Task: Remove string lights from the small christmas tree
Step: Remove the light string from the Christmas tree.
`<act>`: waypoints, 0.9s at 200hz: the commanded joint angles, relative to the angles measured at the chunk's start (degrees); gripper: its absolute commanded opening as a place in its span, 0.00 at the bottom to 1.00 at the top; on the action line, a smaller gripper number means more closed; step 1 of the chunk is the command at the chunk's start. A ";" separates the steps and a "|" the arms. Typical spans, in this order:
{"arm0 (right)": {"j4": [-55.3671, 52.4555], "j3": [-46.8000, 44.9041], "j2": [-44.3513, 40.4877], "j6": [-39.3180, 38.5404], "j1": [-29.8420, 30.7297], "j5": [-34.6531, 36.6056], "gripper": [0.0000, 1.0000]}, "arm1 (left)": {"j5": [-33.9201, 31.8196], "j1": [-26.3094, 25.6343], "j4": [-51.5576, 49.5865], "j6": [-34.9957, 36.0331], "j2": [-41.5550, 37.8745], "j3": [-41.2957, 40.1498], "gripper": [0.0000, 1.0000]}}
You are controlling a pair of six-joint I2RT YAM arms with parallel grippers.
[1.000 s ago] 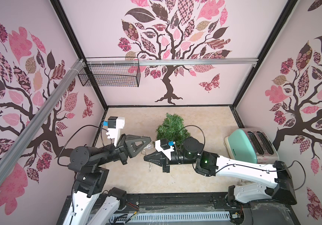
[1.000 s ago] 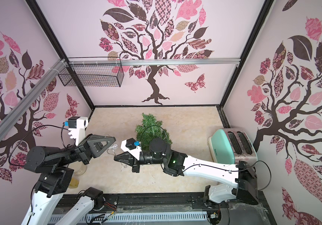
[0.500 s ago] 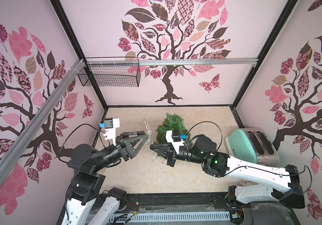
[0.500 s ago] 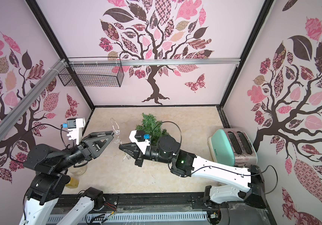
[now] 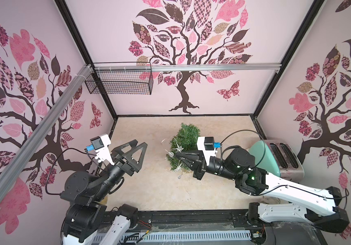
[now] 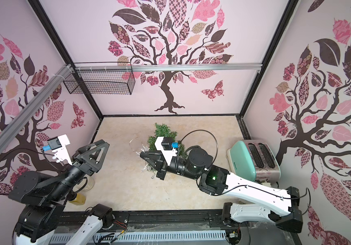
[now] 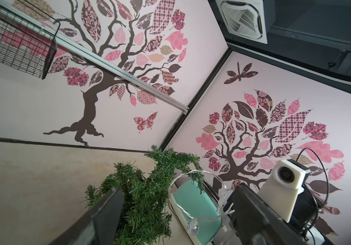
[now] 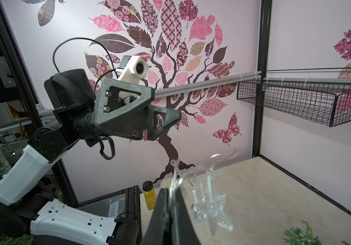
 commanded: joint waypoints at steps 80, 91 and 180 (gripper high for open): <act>-11.32 9.97 -9.98 -10.50 -0.52 18.78 0.00 | -3.71 -0.30 -0.07 3.06 0.80 -1.15 0.87; -11.43 11.30 -9.50 -11.93 -1.32 20.33 0.00 | -3.75 -0.30 -0.04 3.19 1.06 -1.14 0.87; -12.26 24.11 0.02 -7.69 -27.17 11.07 0.00 | -3.21 -0.30 0.34 3.54 3.48 -1.06 0.87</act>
